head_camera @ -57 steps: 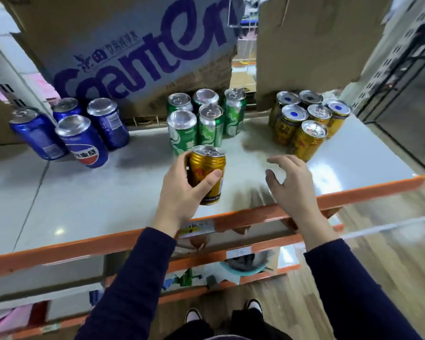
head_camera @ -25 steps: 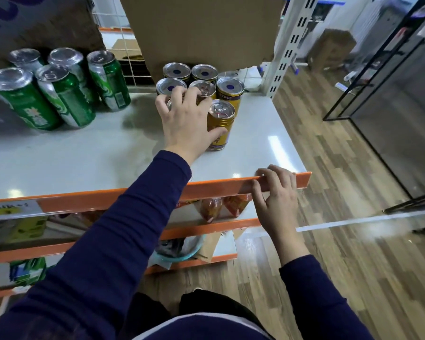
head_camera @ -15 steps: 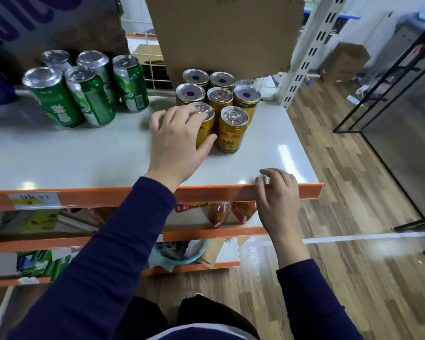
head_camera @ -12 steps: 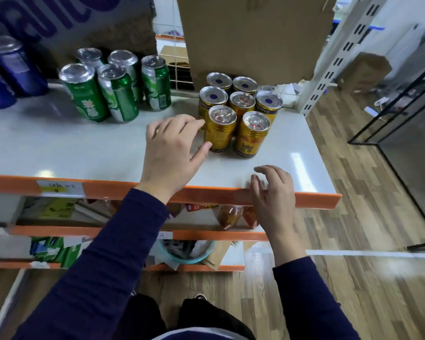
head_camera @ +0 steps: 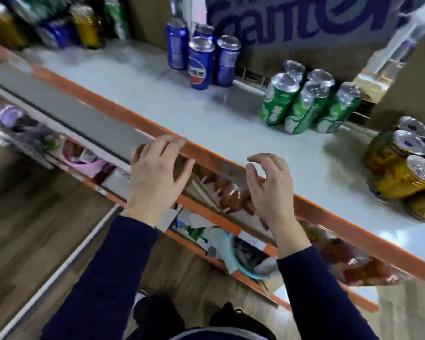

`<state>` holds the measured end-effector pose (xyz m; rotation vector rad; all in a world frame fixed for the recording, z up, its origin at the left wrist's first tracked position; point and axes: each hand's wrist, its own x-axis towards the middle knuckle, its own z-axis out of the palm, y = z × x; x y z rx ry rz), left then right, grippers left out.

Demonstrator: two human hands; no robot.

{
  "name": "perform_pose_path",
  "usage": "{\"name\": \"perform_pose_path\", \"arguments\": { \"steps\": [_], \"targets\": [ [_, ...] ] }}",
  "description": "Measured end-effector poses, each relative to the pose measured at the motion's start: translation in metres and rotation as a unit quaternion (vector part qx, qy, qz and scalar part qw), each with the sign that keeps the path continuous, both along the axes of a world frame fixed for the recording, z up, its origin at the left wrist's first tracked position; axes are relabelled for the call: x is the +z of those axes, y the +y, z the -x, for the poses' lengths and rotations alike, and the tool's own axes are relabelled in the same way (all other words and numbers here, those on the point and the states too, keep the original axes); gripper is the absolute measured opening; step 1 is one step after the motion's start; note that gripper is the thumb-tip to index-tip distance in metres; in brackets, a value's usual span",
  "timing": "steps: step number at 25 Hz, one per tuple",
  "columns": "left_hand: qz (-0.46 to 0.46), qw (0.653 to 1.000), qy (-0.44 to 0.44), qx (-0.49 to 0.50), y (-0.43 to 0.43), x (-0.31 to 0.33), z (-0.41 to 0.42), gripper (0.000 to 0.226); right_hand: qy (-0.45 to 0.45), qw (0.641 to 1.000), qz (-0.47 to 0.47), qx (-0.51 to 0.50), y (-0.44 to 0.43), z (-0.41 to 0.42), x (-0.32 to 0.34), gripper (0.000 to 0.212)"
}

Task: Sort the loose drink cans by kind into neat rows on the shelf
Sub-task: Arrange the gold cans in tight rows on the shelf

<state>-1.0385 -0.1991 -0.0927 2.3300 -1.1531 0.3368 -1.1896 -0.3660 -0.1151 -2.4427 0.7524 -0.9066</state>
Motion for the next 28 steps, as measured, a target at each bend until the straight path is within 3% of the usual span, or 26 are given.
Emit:
{"name": "perform_pose_path", "arguments": {
  "steps": [7,12,18,28],
  "targets": [
    [0.014,0.987,0.000,0.162,0.181,0.003,-0.140,0.031,0.002,0.988,-0.019,0.152,0.142,-0.203,0.009,0.017],
    [0.027,0.971,0.003,0.237,0.258,0.000,-0.217,0.031,0.030,0.976,-0.021,0.214,0.205,-0.307,0.010,0.022],
    [0.034,0.960,0.010,0.278,0.296,-0.008,-0.325,0.031,0.012,0.964,-0.035,0.263,0.241,-0.441,0.005,0.019],
    [0.024,0.962,0.012,0.273,0.314,0.017,-0.586,0.032,-0.052,0.942,0.008,0.333,0.266,-0.712,0.051,0.017]
  ]
}}
